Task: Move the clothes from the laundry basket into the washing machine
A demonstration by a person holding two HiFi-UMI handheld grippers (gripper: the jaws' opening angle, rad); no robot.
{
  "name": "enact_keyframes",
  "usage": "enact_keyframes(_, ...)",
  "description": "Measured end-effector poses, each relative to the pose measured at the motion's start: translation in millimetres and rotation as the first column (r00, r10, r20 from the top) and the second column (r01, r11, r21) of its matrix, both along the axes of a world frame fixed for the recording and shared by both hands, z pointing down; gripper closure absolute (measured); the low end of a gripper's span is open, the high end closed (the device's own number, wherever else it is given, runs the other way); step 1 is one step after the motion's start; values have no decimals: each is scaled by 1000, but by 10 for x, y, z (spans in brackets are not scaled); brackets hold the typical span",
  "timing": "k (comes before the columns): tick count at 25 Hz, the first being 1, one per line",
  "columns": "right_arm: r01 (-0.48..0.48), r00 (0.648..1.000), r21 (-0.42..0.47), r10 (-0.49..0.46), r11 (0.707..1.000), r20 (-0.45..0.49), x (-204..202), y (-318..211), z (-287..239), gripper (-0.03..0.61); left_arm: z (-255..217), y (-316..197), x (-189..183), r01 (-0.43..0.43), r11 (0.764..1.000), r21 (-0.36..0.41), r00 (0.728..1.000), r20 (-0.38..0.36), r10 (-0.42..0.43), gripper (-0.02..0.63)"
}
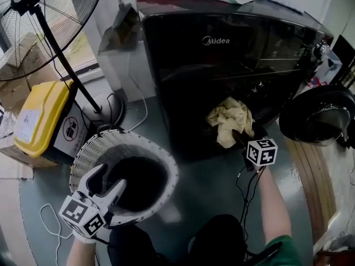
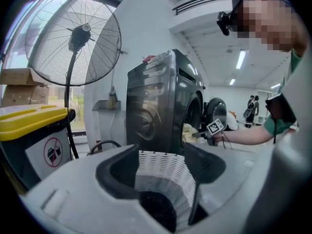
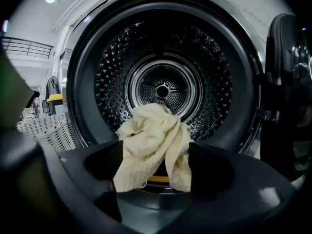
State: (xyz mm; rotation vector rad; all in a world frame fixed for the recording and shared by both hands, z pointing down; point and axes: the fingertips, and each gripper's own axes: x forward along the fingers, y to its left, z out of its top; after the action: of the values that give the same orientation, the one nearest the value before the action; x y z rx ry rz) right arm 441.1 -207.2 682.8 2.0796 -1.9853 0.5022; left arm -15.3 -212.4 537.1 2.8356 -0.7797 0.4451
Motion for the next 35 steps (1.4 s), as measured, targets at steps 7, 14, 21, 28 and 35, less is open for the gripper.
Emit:
enact_keyframes(7, 0, 987, -137, -22, 991, -160, -59, -167, 381, 279, 22, -10, -10, 11, 1000, -2, 1000, 17, -11, 325)
enact_keyframes(14, -2, 981, -131, -23, 991, -193, 76, -403, 174, 543, 15, 30, -128, 28, 1000, -6, 999, 29, -28, 327)
enact_keyframes(21, 5, 978, -92, -24, 996, -207, 111, -1014, -23, 531, -2, 0, -227, 67, 998, 22, 996, 58, -68, 328)
enact_keyframes(28, -5, 1000, 102, 8, 995, -28, 195, -714, -497, 377, -48, -32, -282, 79, 997, 22, 996, 40, -80, 328)
enact_keyframes(35, 109, 986, -38, -113, 993, -125, -161, -298, 16, 242, -15, -15, -335, 85, 996, -4, 996, 10, -85, 331)
